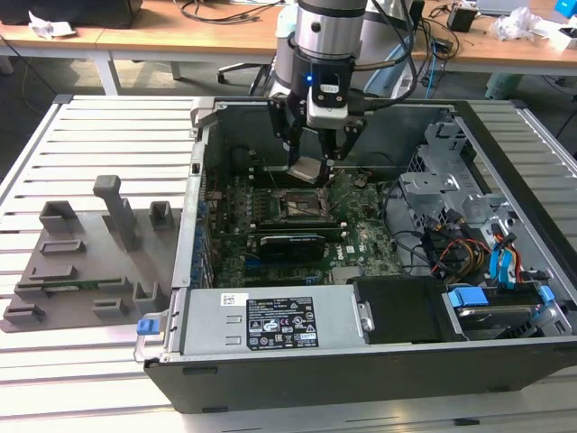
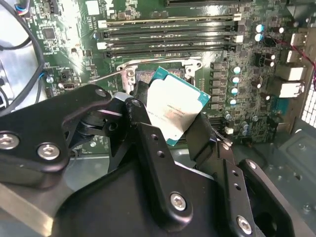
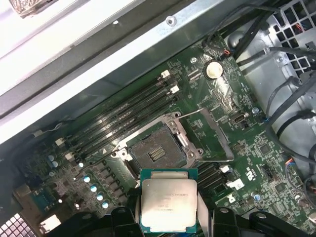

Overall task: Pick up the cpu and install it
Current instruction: 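Place the cpu into insertion slot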

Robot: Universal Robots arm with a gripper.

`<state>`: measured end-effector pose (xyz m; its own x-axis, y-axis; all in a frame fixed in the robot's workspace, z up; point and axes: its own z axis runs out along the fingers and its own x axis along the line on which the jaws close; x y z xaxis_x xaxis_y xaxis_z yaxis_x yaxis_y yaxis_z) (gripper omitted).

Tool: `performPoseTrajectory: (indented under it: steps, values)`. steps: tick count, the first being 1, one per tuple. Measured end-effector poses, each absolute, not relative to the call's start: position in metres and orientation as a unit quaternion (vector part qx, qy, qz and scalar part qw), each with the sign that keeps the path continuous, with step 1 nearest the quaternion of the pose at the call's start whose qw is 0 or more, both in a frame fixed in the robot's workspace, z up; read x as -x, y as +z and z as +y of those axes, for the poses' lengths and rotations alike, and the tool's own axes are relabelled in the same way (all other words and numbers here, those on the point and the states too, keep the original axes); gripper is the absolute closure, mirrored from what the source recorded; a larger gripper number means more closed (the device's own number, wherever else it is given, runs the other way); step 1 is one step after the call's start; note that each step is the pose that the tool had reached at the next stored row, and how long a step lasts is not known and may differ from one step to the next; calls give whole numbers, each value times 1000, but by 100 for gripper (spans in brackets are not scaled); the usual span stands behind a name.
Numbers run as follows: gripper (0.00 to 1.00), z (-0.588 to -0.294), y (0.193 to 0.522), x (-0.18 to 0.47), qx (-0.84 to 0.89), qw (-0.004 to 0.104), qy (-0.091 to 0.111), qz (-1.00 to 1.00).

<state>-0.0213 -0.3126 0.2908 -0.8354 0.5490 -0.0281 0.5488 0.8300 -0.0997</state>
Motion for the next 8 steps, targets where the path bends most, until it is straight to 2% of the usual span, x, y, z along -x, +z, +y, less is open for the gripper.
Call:
performPoseTrajectory:
  steps: [8]
  values:
    - [45,-313,291,21,328,3,53,-943]
